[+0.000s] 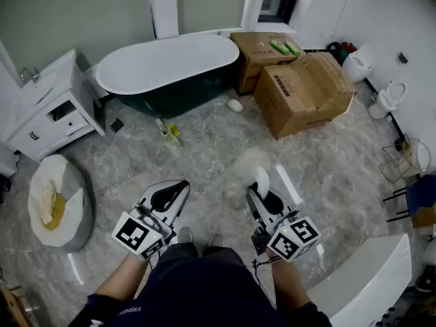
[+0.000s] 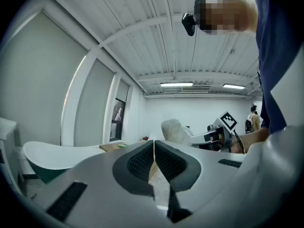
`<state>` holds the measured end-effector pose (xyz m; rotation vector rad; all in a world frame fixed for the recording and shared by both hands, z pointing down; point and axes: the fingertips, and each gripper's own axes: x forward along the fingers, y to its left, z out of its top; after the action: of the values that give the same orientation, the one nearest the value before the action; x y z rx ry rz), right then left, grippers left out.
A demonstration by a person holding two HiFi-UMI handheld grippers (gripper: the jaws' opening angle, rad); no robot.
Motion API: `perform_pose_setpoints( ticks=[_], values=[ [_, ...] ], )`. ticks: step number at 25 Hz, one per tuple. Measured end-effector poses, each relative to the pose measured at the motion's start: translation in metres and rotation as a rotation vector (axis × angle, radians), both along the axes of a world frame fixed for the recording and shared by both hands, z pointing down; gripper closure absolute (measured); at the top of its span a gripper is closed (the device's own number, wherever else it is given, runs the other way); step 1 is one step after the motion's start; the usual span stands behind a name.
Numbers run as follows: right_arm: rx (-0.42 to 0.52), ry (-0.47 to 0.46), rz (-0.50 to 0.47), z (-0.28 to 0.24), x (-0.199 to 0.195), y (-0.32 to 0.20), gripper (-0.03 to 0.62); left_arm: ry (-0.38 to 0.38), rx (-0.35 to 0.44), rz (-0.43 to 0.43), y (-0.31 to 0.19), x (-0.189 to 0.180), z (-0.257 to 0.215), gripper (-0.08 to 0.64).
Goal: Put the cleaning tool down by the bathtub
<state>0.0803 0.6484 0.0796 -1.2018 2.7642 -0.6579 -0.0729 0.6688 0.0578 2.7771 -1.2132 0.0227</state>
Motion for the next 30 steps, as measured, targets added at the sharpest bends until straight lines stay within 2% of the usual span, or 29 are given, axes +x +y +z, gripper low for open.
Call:
perform_pose_setpoints(
  ticks=[22,30],
  values=[
    [0.007,0.008,-0.013,-0.001,0.001,-0.004,0.506,0.005,0.006,0.009,-0.004,0.011,-0.001,0.525],
    [-0.005,0.01,-0.024,0.006,0.02,-0.01,0.506,-0.002,-0.004,-0.001,-0.011,0.029,0.004,0.525]
  ],
)
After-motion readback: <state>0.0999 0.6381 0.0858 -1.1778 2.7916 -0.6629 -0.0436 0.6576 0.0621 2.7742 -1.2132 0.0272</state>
